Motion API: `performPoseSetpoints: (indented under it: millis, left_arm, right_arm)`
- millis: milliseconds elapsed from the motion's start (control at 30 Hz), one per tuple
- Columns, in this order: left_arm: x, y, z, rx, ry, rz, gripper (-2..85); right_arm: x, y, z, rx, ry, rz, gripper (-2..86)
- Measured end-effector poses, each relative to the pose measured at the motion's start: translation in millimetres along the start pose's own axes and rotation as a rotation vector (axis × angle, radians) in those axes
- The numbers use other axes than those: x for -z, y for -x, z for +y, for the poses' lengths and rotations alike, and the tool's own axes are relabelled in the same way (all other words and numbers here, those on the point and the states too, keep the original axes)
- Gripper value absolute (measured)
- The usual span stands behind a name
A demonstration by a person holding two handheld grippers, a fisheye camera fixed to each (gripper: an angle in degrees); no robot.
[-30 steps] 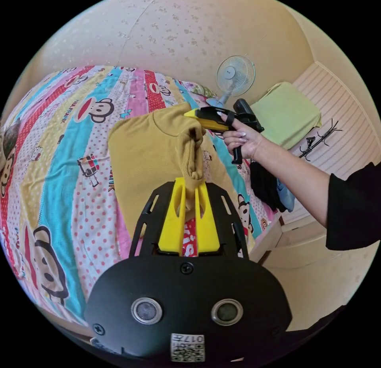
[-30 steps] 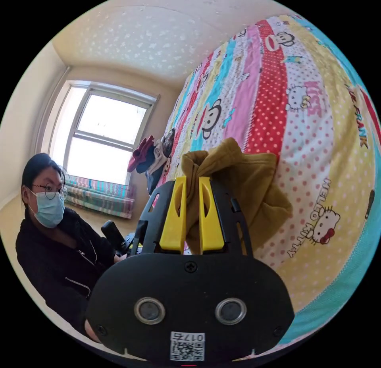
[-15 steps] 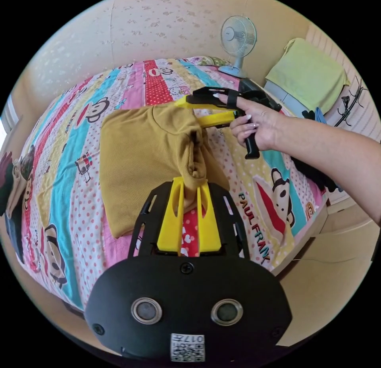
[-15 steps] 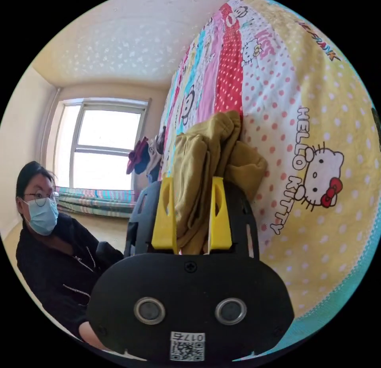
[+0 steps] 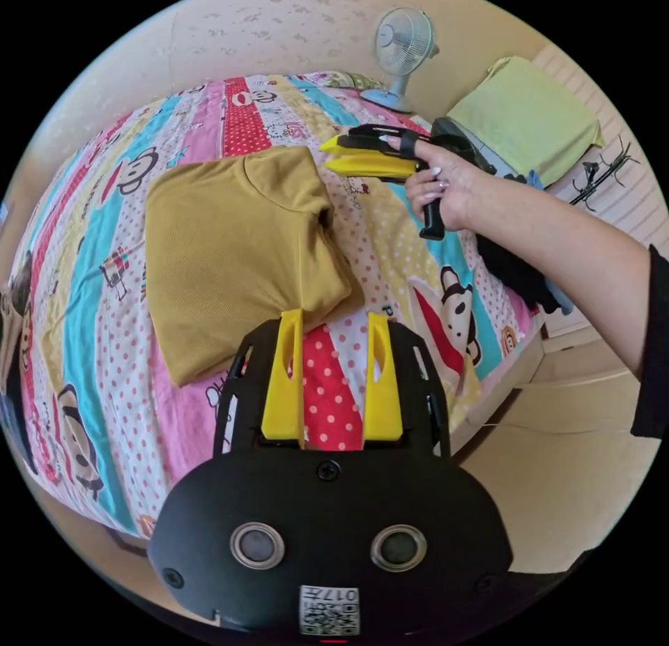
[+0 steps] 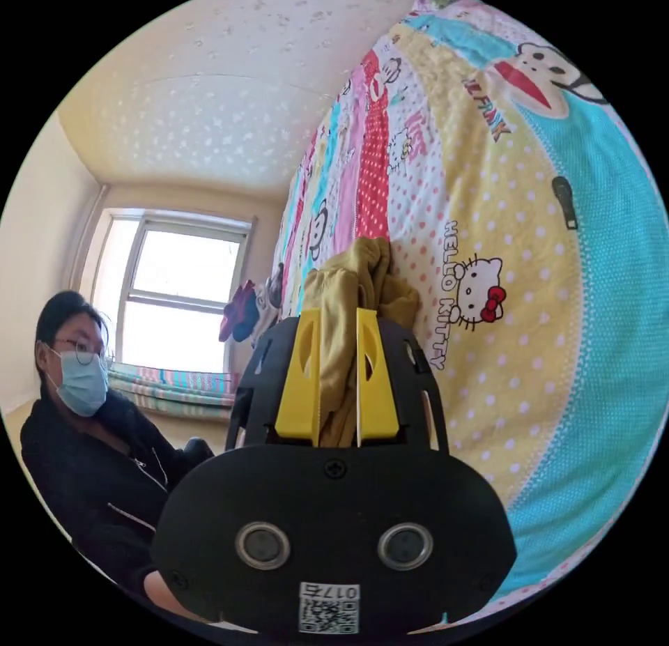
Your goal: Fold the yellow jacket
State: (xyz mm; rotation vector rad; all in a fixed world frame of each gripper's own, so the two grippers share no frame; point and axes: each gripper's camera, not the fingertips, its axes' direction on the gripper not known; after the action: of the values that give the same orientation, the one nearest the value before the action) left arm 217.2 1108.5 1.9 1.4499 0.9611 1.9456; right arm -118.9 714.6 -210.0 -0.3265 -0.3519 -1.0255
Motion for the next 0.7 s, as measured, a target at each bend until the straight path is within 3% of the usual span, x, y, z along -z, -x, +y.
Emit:
performPoseSetpoints:
  millis: [133, 333, 400, 500, 600, 700]
  left_arm:
    - [18, 38, 38, 0.034, -0.019, 0.194, 10.4]
    - [43, 129, 40, 0.122, -0.271, 0.201, 8.6]
    - [23, 157, 35, 0.150, -0.266, 0.203, 6.5]
    - [-45, 191, 36, 0.112, -0.046, 0.233, 1.9]
    - [-47, 222, 48, 0.211, -0.064, 0.351, 0.6]
    - [-26, 229, 64, 0.182, -0.139, 0.273, 2.5]
  right_arm:
    - [-25, 81, 32, 0.261, 0.081, 0.016, 6.7]
    - [-115, 97, 90, 0.387, 0.461, 0.363, 1.8]
    - [-112, 72, 103, 0.339, 0.426, 0.386, 0.9]
    - [-96, 48, 109, 0.235, 0.340, 0.241, 0.5]
    - [-84, 57, 115, 0.210, 0.292, 0.257, 0.4]
    - [-74, 91, 124, 0.309, 0.215, 0.231, 0.5]
